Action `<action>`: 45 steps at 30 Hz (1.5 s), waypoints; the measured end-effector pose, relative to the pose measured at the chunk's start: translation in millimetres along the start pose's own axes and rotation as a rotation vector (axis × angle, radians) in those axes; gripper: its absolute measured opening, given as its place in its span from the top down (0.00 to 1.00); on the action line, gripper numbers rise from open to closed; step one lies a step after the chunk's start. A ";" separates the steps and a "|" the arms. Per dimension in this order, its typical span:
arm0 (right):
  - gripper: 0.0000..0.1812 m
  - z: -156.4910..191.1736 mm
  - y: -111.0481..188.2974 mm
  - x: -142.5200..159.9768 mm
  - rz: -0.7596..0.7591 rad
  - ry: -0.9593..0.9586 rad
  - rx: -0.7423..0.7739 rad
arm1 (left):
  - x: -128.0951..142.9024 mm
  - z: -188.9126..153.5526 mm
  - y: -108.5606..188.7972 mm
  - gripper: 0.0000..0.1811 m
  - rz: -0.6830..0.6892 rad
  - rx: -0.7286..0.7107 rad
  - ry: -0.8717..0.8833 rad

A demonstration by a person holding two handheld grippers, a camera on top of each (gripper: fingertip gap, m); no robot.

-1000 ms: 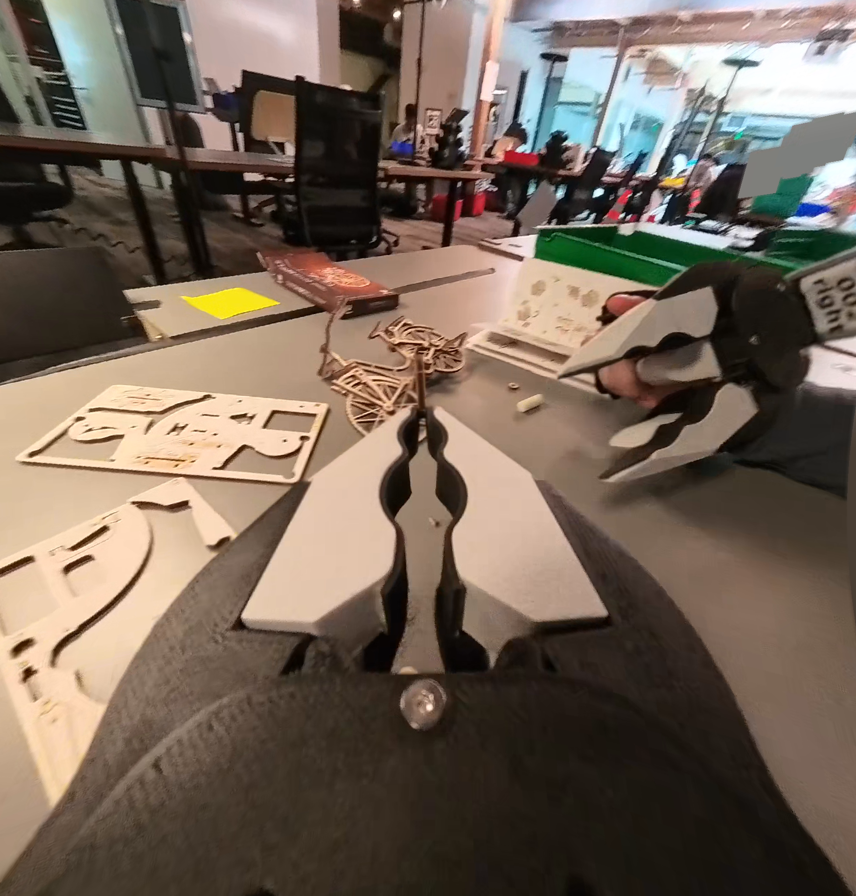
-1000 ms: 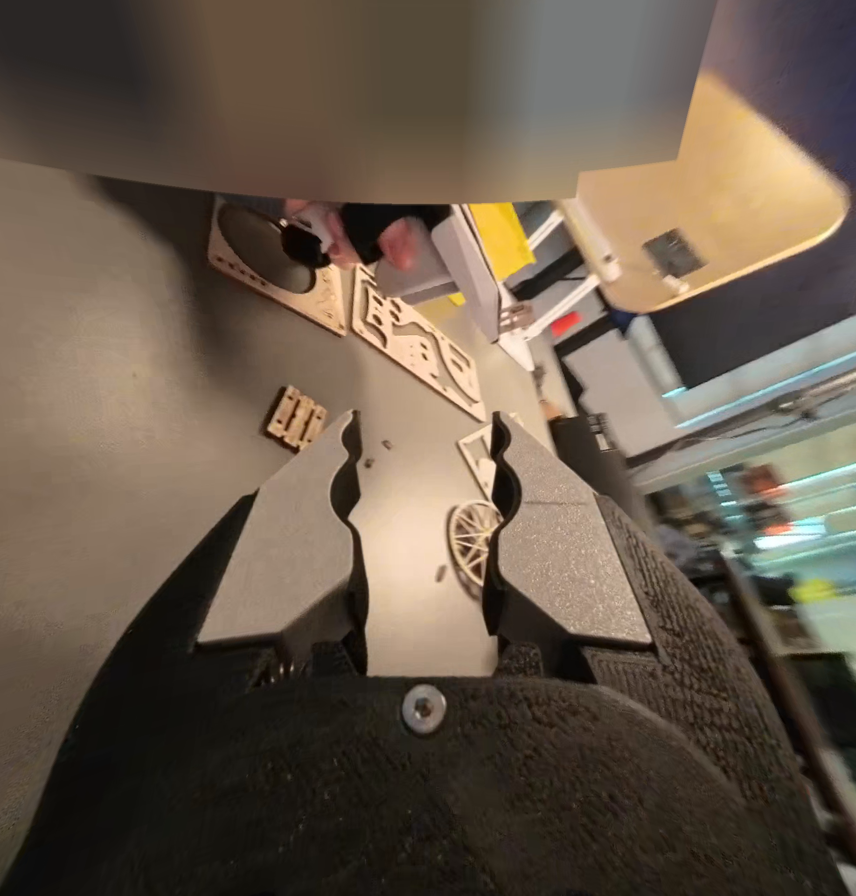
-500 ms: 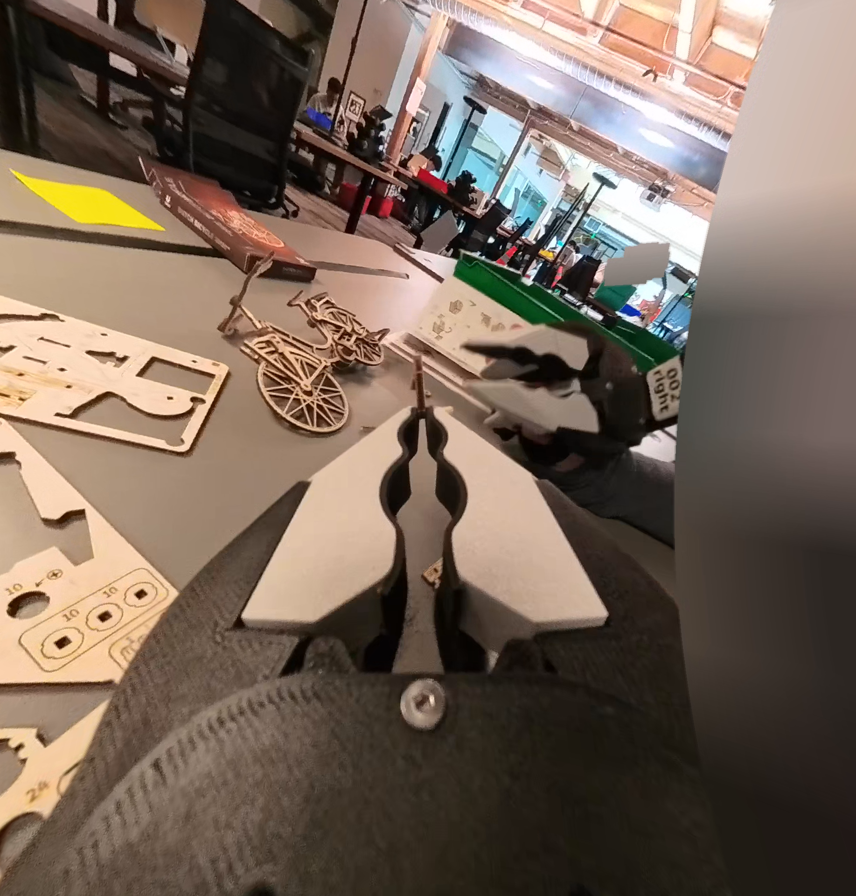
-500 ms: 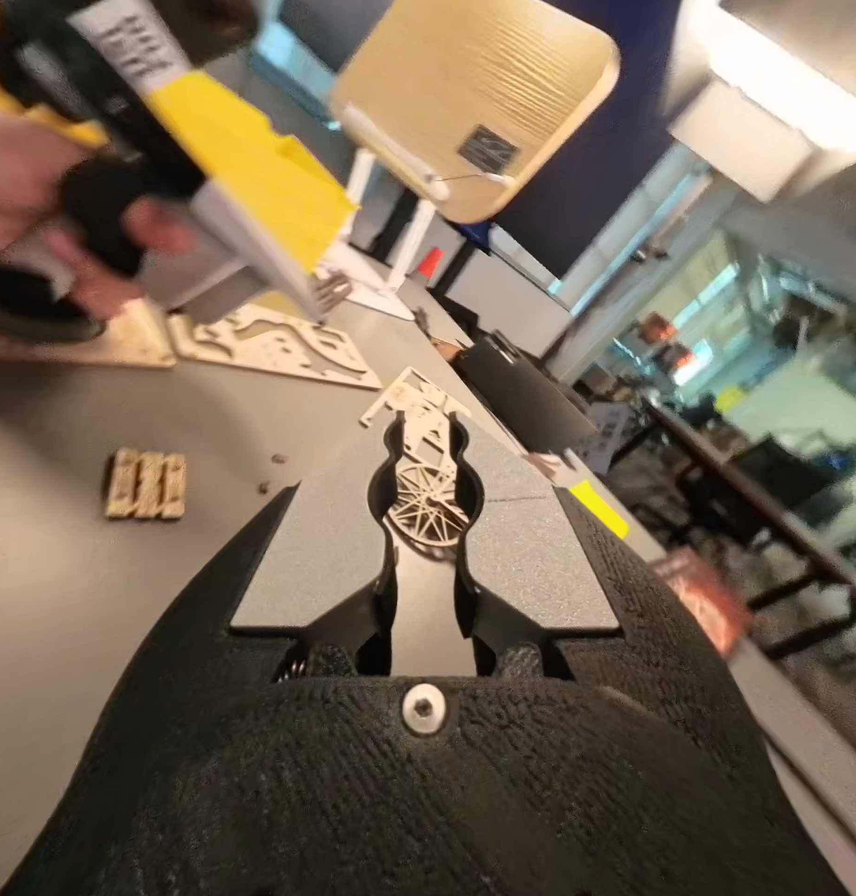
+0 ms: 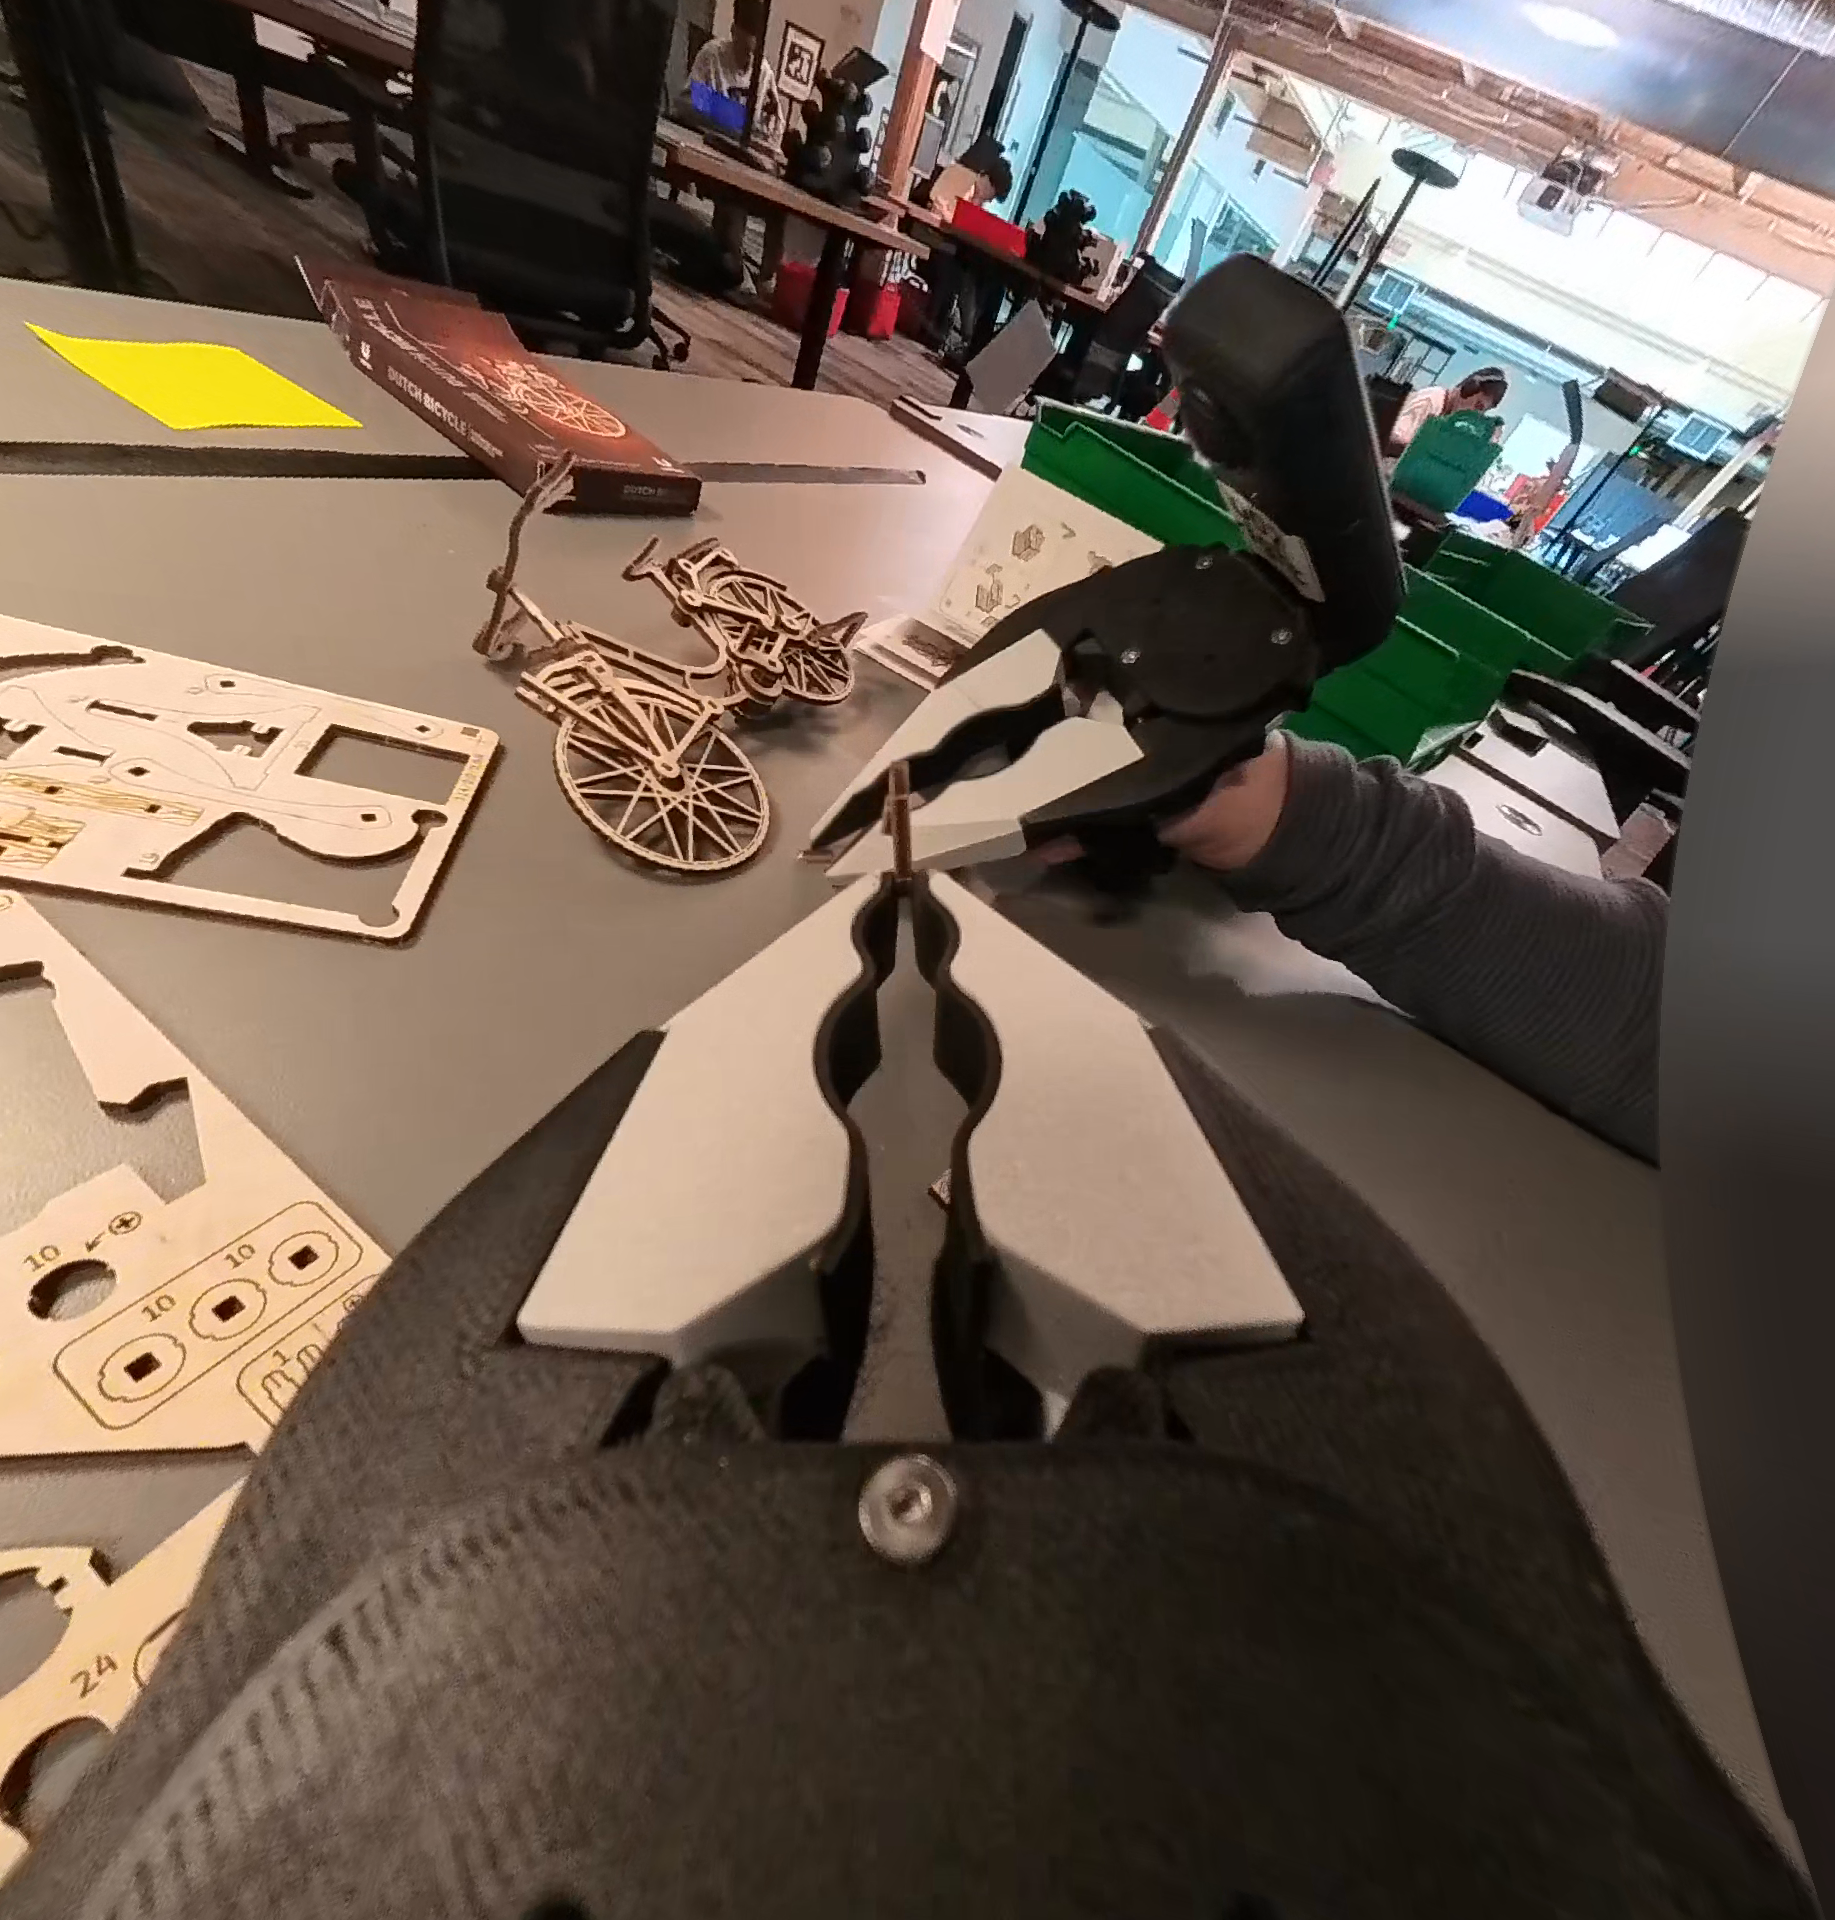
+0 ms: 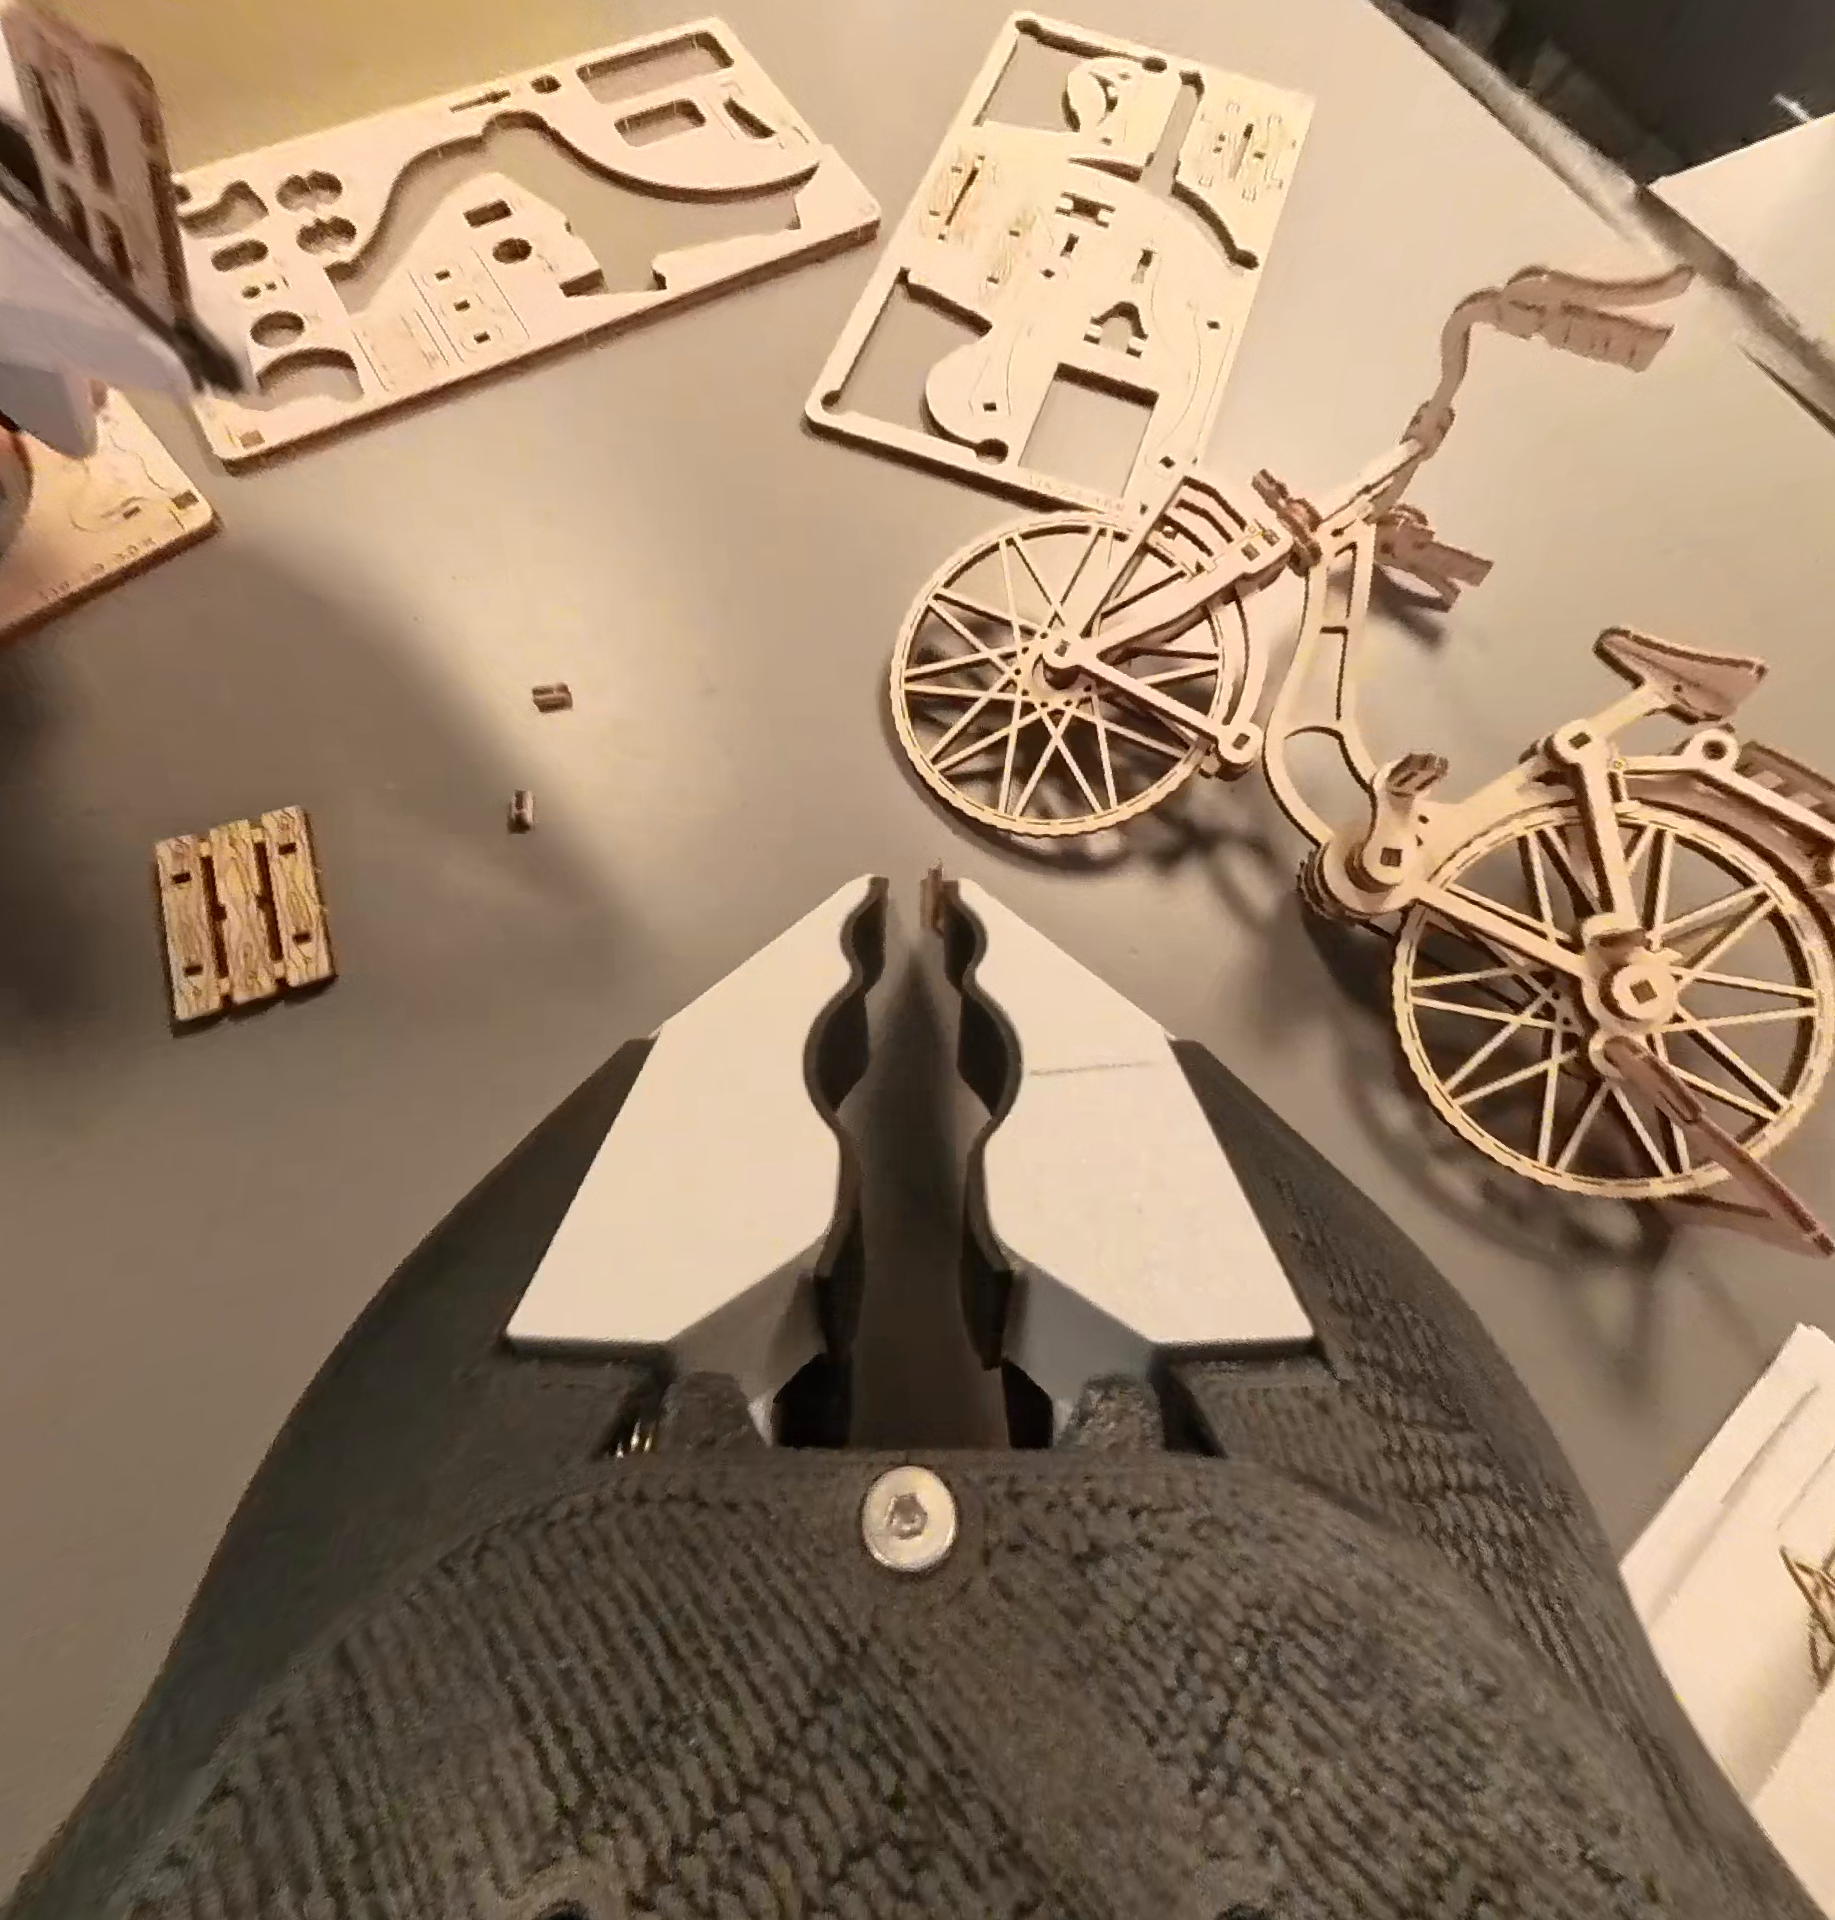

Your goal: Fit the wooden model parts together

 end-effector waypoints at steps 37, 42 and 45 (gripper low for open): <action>0.99 64.0 -16.9 -31.7 -0.155 0.354 -0.065 | 35.4 22.3 -16.9 1.00 0.411 -0.357 -0.072; 0.91 52.7 -6.6 -11.6 -0.044 0.193 -0.266 | 35.3 22.1 -16.7 1.00 0.411 -0.338 -0.066; 0.93 53.5 -6.9 -11.4 -0.041 0.176 -0.257 | 35.3 21.9 -16.8 1.00 0.412 -0.328 -0.062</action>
Point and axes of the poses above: each gripper's, where its closed fingertips meet, y back along the fingers, x out of its underside, z = x × y across the jaws, the point moved 6 cm from there along y, back along the fingers, and after that the axes turned 6 degrees about -x, right-handed, at the moved point
